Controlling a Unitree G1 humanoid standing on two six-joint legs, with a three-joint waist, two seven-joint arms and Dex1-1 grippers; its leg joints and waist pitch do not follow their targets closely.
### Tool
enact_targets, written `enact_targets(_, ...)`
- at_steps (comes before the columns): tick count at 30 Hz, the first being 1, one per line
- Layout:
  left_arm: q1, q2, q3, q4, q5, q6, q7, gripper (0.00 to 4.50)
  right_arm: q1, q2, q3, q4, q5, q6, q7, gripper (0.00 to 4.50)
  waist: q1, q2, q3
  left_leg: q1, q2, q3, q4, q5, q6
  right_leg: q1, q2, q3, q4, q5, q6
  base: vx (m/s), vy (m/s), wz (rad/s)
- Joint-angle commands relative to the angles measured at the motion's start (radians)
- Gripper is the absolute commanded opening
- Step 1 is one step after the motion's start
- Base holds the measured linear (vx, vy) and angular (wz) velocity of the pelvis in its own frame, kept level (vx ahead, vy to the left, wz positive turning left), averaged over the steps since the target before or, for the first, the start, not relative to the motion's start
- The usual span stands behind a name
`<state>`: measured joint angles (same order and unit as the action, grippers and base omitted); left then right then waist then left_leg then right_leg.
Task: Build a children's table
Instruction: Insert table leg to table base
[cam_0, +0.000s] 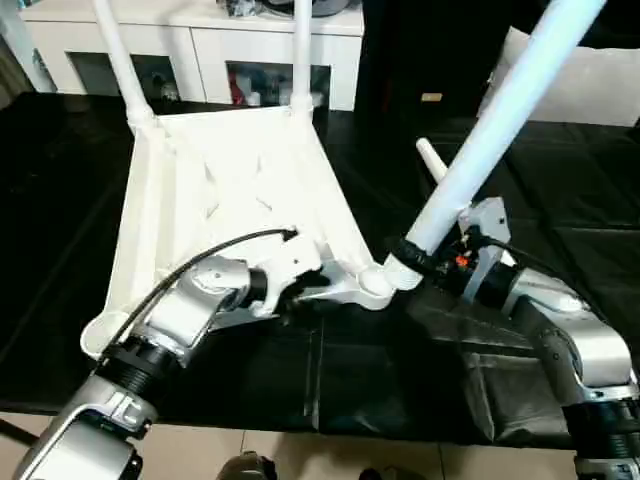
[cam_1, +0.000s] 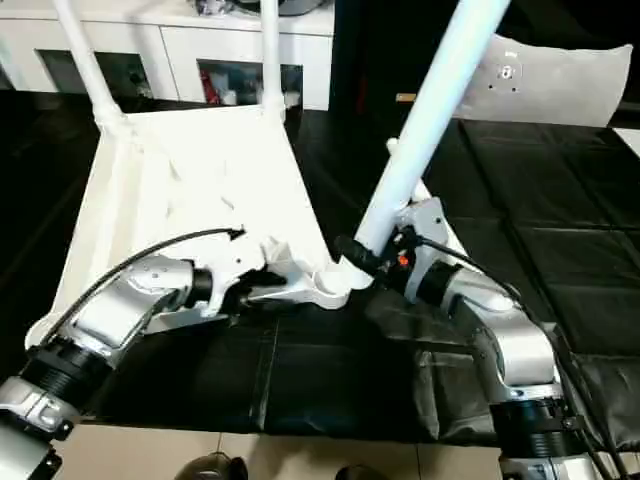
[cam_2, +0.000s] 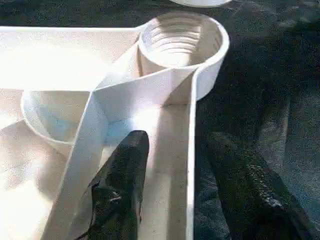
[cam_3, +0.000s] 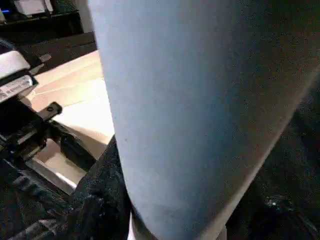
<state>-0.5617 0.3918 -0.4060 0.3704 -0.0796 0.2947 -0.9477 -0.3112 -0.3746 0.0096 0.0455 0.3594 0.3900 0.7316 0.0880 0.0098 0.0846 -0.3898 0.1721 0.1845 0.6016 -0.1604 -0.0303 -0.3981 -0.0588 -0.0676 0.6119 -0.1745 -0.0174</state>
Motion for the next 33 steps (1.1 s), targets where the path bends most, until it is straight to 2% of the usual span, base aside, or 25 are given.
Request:
enact_targets(1, -0.016, -0.001, 0.011, 0.010, 0.010, 0.013, 0.009, 1.80, -0.016, -0.003, 0.004, -0.019, 0.008, 0.008, 0.007, 1.93, 0.000, 0.002, -0.070, 0.029, 0.058, -0.030, -0.073, -0.278, 0.003, 0.039, -0.093, 0.053, -0.087, -0.321, -0.184, 0.000, 0.000, 0.00)
enact_targets(4, -0.019, -0.008, 0.014, 0.023, 0.016, 0.006, 0.001, 1.44, -0.025, 0.002, 0.009, -0.015, 0.012, 0.015, 0.012, 1.93, 0.000, 0.003, -0.070, 0.030, 0.059, -0.031, -0.073, -0.283, 0.003, 0.038, -0.094, 0.053, -0.089, -0.332, -0.181, 0.000, 0.000, 0.00)
enact_targets(7, -0.021, -0.014, 0.015, 0.024, 0.009, 0.011, -0.016, 1.35, -0.035, 0.006, 0.018, -0.005, 0.011, 0.020, 0.016, 1.93, 0.000, 0.003, -0.070, 0.030, 0.059, -0.031, -0.074, -0.287, 0.002, 0.038, -0.095, 0.053, -0.090, -0.337, -0.179, 0.000, 0.000, 0.00)
enact_targets(15, -0.015, 0.003, -0.006, 0.010, 0.026, 0.022, -0.044, 0.55, -0.044, 0.016, 0.028, 0.014, 0.002, 0.017, 0.024, 1.93, 0.000, 0.002, -0.070, 0.029, 0.061, -0.032, -0.076, -0.290, -0.002, 0.037, -0.095, 0.054, -0.089, -0.340, -0.177, 0.000, 0.000, 0.00)
enact_targets(18, -0.014, 0.007, -0.014, 0.011, 0.038, 0.013, -0.057, 0.43, -0.048, 0.017, 0.033, 0.019, 0.001, 0.022, 0.030, 1.93, 0.001, 0.002, -0.071, 0.030, 0.060, -0.031, -0.076, -0.289, -0.002, 0.037, -0.096, 0.055, -0.090, -0.343, -0.179, 0.000, 0.000, 0.00)
enact_targets(20, -0.015, 0.009, -0.019, 0.008, 0.036, 0.003, -0.077, 0.13, -0.057, 0.011, 0.048, 0.030, -0.004, 0.034, 0.040, 1.93, 0.001, 0.002, -0.070, 0.031, 0.060, -0.032, -0.076, -0.296, -0.003, 0.037, -0.097, 0.054, -0.091, -0.354, -0.177, 0.000, 0.000, 0.00)
enact_targets(22, -0.015, 0.009, -0.021, 0.004, 0.035, -0.002, -0.091, 0.07, -0.066, 0.005, 0.064, 0.042, -0.013, 0.047, 0.049, 1.93, 0.000, 0.002, -0.072, 0.031, 0.060, -0.032, -0.076, -0.299, -0.005, 0.036, -0.096, 0.054, -0.091, -0.358, -0.178, 0.000, 0.000, 0.00)
enact_targets(26, -0.015, 0.021, -0.039, -0.002, 0.035, -0.030, -0.141, 0.00, -0.082, -0.004, 0.091, 0.069, -0.036, 0.060, 0.060, 1.93, -0.001, 0.001, -0.076, 0.028, 0.061, -0.032, -0.076, -0.274, -0.003, 0.040, -0.096, 0.054, -0.084, -0.309, -0.188, 0.000, 0.000, 0.00)
enact_targets(30, 0.004, 0.049, -0.067, -0.033, 0.036, -0.132, -0.232, 0.00, -0.099, -0.007, 0.113, 0.111, -0.055, 0.069, 0.068, 1.92, 0.002, -0.005, -0.078, 0.027, 0.062, -0.028, -0.074, -0.242, 0.004, 0.041, -0.097, 0.056, -0.081, -0.286, -0.192, 0.000, 0.000, 0.00)
enact_targets(31, 0.006, 0.050, -0.068, -0.036, 0.033, -0.135, -0.238, 0.00, -0.100, -0.008, 0.118, 0.117, -0.057, 0.077, 0.073, 1.92, 0.003, -0.003, -0.079, 0.028, 0.062, -0.028, -0.074, -0.238, 0.004, 0.040, -0.098, 0.056, -0.079, -0.278, -0.195, 0.000, 0.000, 0.00)
enact_targets(33, 0.006, 0.049, -0.068, -0.038, 0.033, -0.149, -0.243, 0.00, -0.099, -0.012, 0.127, 0.124, -0.061, 0.089, 0.082, 1.92, 0.007, -0.006, -0.077, 0.032, 0.063, -0.025, -0.074, -0.242, 0.005, 0.037, -0.096, 0.057, -0.081, -0.282, -0.197, 0.000, 0.000, 0.00)
